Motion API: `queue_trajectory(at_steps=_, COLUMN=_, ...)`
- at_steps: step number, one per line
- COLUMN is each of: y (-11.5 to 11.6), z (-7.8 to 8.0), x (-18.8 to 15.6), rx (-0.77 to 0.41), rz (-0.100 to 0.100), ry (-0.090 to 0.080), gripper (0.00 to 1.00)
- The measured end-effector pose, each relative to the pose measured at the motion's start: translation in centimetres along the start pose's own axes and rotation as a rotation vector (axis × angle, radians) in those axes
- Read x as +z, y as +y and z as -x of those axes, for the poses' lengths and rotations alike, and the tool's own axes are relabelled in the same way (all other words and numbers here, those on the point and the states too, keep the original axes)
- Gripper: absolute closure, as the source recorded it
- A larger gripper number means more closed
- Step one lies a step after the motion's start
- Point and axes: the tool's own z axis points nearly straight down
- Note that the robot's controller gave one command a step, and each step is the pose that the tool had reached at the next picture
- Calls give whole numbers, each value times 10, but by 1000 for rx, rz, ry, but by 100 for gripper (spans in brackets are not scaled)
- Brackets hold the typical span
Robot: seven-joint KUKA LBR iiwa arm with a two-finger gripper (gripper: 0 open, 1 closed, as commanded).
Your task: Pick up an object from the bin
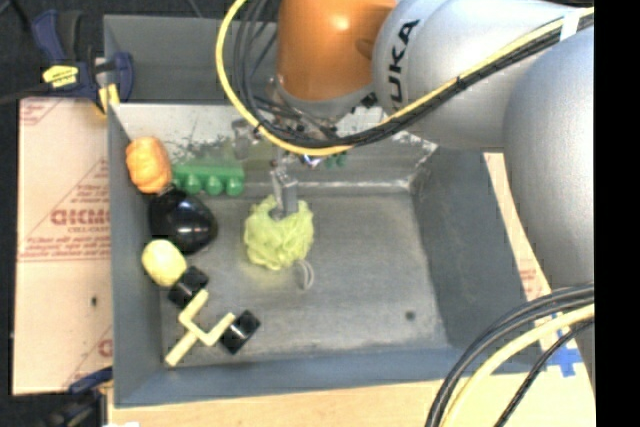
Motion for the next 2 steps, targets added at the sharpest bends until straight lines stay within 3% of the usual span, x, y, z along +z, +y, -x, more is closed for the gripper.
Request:
queue_trajectory(at_steps=1, y=-7, z=-5, x=-1, rx=19, rz=-1, ry=-3, gripper=0)
queue_trajectory(at_steps=2, y=-17, z=-24, x=-3, rx=249, rz=2, ry=8, gripper=0)
